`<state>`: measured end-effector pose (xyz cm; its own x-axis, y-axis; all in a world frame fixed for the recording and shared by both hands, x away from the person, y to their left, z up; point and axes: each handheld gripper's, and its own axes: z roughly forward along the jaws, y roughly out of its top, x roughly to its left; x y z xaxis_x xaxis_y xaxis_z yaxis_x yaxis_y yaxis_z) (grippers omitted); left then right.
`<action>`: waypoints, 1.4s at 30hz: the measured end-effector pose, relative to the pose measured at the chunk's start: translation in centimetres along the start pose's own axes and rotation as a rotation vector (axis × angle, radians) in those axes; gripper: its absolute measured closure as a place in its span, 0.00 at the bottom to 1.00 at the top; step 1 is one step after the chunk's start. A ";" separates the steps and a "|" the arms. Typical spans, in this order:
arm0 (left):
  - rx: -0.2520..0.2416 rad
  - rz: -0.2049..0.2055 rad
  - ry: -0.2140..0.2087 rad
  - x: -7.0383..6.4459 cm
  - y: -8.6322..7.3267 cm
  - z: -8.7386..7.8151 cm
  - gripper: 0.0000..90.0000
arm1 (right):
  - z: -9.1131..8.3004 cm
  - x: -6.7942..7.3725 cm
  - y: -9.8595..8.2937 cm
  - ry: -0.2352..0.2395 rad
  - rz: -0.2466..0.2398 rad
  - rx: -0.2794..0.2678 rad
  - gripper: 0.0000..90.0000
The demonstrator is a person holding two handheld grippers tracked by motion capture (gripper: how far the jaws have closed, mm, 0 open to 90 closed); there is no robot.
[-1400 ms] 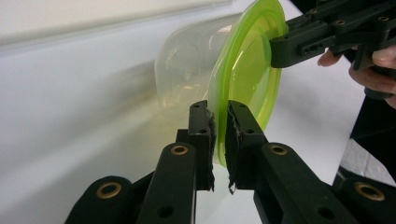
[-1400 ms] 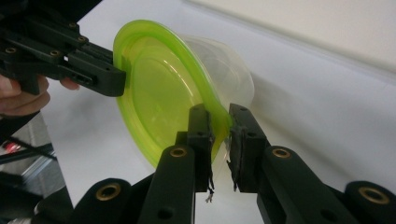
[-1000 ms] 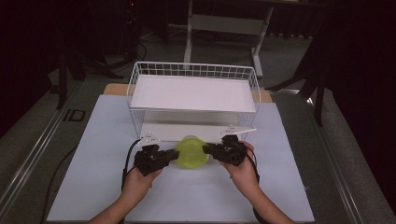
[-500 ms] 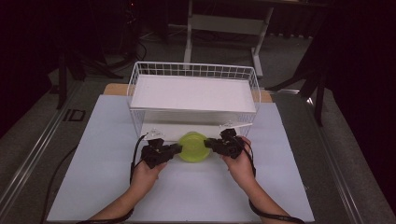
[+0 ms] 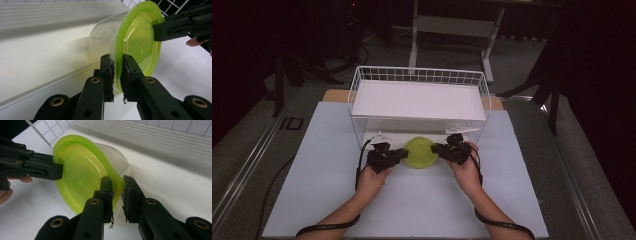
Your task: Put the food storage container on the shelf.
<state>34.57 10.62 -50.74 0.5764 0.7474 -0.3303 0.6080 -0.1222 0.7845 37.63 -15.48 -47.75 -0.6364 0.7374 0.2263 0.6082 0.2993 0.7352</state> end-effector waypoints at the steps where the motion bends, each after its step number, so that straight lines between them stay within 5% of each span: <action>1: 0.002 -0.009 -0.005 0.1 0.0 0.0 0.90 | 0.1 0.0 0.0 -0.002 -0.001 0.001 0.88; 14: -0.066 0.033 -0.009 0.9 0.2 0.6 0.84 | 0.6 -0.3 0.3 -0.025 -0.021 -0.074 0.86; 27: -0.130 0.067 0.014 1.9 1.4 1.4 0.74 | 1.7 -0.4 0.7 -0.140 -0.094 -0.153 0.78; 30: -0.139 0.058 0.004 2.1 1.3 1.5 0.74 | 1.9 -0.1 0.4 -0.185 -0.163 -0.186 0.74; 33: -0.171 0.141 0.087 1.6 1.3 1.7 0.63 | 2.1 -0.1 0.2 -0.221 -0.163 -0.204 0.67; 42: -0.189 0.115 0.112 1.8 1.7 2.3 0.60 | 2.8 0.2 0.1 -0.275 -0.162 -0.235 0.59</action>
<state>37.88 10.26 -51.17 0.5654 0.8047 -0.1814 0.4227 -0.0938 0.9014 38.88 -13.64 -49.41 -0.5448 0.8363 -0.0614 0.3643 0.3020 0.8810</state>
